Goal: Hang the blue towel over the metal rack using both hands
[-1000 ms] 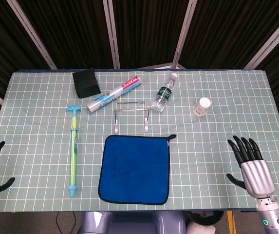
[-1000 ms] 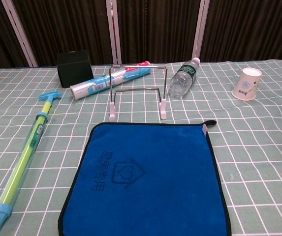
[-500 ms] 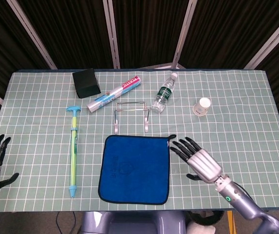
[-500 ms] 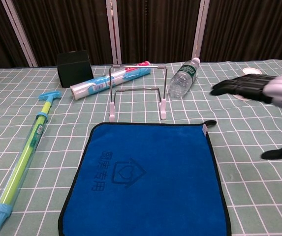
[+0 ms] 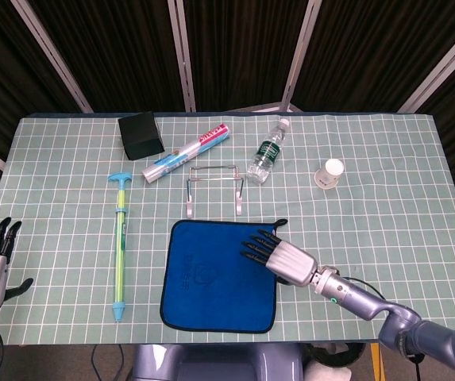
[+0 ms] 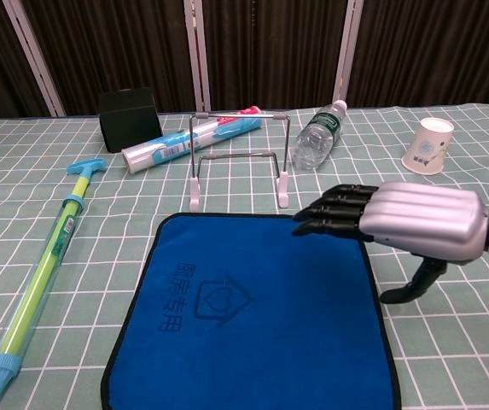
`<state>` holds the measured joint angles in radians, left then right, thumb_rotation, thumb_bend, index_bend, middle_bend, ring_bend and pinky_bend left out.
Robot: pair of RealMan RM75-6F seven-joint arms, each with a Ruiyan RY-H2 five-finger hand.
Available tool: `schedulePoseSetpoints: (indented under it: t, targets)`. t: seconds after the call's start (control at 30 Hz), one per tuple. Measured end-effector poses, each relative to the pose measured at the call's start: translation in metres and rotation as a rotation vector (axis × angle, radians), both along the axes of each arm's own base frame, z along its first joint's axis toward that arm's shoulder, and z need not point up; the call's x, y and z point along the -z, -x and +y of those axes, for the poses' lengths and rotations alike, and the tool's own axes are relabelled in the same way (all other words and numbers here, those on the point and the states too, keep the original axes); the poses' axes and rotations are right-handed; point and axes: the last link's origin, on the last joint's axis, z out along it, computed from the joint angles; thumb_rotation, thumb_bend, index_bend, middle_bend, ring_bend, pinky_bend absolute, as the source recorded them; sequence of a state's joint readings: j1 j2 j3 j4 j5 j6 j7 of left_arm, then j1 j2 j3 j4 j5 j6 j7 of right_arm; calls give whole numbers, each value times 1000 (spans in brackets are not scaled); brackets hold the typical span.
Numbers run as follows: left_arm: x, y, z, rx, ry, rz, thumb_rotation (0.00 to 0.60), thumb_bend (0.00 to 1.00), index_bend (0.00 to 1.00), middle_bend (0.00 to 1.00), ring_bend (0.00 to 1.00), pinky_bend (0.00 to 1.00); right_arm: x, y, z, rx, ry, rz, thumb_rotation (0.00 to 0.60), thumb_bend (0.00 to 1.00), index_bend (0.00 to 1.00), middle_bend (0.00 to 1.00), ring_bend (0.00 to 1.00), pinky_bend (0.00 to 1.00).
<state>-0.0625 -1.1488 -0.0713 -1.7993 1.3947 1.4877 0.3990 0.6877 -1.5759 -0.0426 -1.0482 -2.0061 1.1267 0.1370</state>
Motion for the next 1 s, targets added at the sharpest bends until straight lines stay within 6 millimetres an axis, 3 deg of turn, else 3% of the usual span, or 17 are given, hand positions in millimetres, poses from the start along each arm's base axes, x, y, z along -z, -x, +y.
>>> schedulePoseSetpoints:
  t: [0.57, 1.0]
  targets:
    - [0, 0, 1, -4, 1, -3, 600, 0, 0, 0, 0, 0, 19, 3, 0, -85, 0, 33, 600, 95, 0, 0, 0, 0]
    - [1, 2, 2, -12, 3, 1, 600, 0, 0, 0, 0, 0, 13, 6, -7, -123, 40, 65, 600, 96, 0, 1, 0, 0]
